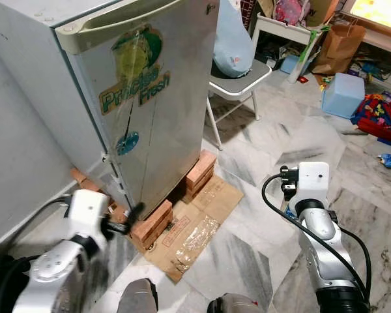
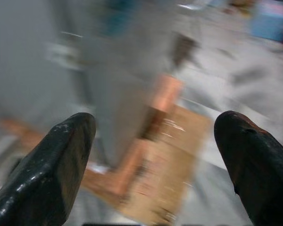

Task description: Restocking fridge

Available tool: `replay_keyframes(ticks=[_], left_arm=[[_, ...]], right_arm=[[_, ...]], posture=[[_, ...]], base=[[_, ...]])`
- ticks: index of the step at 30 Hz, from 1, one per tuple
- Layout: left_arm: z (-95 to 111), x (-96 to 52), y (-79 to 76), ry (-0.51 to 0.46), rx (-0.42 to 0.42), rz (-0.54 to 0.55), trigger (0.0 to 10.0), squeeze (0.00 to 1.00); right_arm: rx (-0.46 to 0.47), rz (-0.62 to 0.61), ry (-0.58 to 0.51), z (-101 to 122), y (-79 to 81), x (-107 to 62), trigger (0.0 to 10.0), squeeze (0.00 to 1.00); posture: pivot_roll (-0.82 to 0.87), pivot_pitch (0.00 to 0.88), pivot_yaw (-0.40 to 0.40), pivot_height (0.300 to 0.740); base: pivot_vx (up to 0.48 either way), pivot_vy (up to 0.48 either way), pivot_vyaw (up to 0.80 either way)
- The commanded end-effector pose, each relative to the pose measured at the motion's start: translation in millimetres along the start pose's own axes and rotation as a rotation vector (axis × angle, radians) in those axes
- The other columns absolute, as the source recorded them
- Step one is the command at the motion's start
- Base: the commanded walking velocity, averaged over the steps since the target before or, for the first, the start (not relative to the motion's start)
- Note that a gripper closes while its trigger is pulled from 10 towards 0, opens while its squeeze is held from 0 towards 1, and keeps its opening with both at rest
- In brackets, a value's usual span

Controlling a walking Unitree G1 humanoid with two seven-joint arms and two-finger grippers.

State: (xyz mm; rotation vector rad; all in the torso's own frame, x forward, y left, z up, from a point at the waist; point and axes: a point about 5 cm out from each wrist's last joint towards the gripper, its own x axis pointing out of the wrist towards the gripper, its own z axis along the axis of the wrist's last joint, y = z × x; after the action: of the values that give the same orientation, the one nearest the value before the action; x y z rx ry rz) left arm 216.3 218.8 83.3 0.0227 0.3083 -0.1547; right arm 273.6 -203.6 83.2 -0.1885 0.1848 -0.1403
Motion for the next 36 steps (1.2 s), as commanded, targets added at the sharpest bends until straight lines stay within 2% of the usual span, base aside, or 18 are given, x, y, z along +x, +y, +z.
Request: replay_keyframes(ticks=[1,2,3,6,7,8,9,12,13,15,16,19,20,23,24,27,30,36], left_arm=[[0,2.9,27.9,-0.001,-0.023,0.161,10.0,0.0],[0,2.9,27.9,-0.001,-0.023,0.161,10.0,0.0],[0,6.6,42.7,0.003,-0.059,0.233,10.0,0.0],[2,10.1,52.4,-0.003,-0.067,0.272,10.0,0.0],[7,17.1,63.0,-0.014,-0.058,0.326,10.0,0.0],[7,17.1,63.0,-0.014,-0.058,0.326,10.0,0.0],[14,25.9,68.9,-0.026,-0.049,0.37,10.0,0.0],[21,37.1,67.6,-0.044,-0.056,0.364,10.0,0.0],[28,47.5,59.2,-0.061,-0.061,0.326,10.0,0.0],[30,50.5,57.1,-0.066,-0.062,0.317,10.0,0.0],[36,61.2,42.1,-0.085,-0.071,0.251,10.0,0.0],[40,71.7,22.4,-0.099,-0.058,0.164,10.0,0.0],[42,77.3,6.3,-0.098,-0.026,0.098,10.0,0.0],[44,81.9,-11.6,-0.104,-0.007,0.016,10.0,0.0],[45,84.2,-23.3,-0.103,0.006,-0.028,10.0,0.0],[42,85.6,-38.2,-0.1,0.011,-0.114,10.0,0.0],[38,87.6,-63.3,-0.085,0.072,-0.232,10.0,0.0],[39,86.0,-94.2,-0.094,0.098,-0.384,10.0,0.0]], right_arm=[[-0.001,-0.003,-0.026,6,-0.4,3.0,10.0,0.0],[-0.001,-0.003,-0.026,6,-0.4,3.0,10.0,0.0],[0.003,0.0,-0.032,8,0.6,3.9,10.0,0.0],[0.004,-0.001,-0.036,9,0.5,4.8,10.0,0.0],[0.005,-0.003,-0.039,10,-0.2,6.0,10.0,0.0],[0.005,-0.003,-0.039,10,-0.2,6.0,10.0,0.0],[0.005,-0.003,-0.042,11,-0.6,6.9,10.0,0.0],[0.003,-0.003,-0.043,11,-0.7,7.5,10.0,0.0],[0.003,-0.003,-0.047,13,-1.2,8.2,10.0,0.0],[0.003,-0.003,-0.048,13,-1.3,8.4,10.0,0.0],[0.003,-0.004,-0.05,14,-1.5,9.4,10.0,0.0],[0.004,-0.005,-0.053,15,-1.8,10.3,10.0,0.0],[0.005,-0.006,-0.055,15,-1.8,10.6,10.0,0.0],[0.008,-0.008,-0.055,15,-1.6,10.6,10.0,0.0],[0.011,-0.007,-0.055,15,-1.1,10.4,10.0,0.0],[0.014,-0.006,-0.054,15,-0.5,10.3,10.0,0.0],[0.017,0.0,-0.053,14,1.2,10.8,10.0,0.0],[0.02,0.002,-0.052,14,1.9,11.0,10.0,0.0]], posture=[[0.09,0.103,-0.058,0.74],[0.09,0.103,-0.058,0.74],[0.08,0.101,-0.059,0.74],[0.08,0.1,-0.059,0.74],[0.07,0.095,-0.063,0.74],[0.07,0.095,-0.063,0.74],[0.07,0.094,-0.065,0.74],[0.07,0.088,-0.066,0.74],[0.07,0.088,-0.066,0.74],[0.07,0.088,-0.066,0.74],[0.06,0.081,-0.066,0.74],[0.06,0.081,-0.066,0.74],[0.06,0.08,-0.063,0.74],[0.06,0.08,-0.061,0.74],[0.06,0.08,-0.06,0.74],[0.06,0.08,-0.06,0.74],[0.06,0.083,-0.061,0.74],[0.06,0.082,-0.06,0.74]], base=[[0.0,0.0,0.0],[0.0,0.0,0.0],[0.0,0.0,0.0],[0.0,0.0,0.0],[0.0,0.0,0.0],[0.0,0.0,0.0],[0.0,0.0,0.0],[0.0,0.0,0.0],[0.0,0.0,0.0],[0.0,0.0,0.0],[0.0,0.0,0.0],[0.0,0.0,0.0],[0.0,0.0,0.0],[0.0,0.0,0.0],[0.0,0.0,0.0],[0.0,0.0,0.0],[0.0,0.0,0.0],[0.0,0.0,0.0]])
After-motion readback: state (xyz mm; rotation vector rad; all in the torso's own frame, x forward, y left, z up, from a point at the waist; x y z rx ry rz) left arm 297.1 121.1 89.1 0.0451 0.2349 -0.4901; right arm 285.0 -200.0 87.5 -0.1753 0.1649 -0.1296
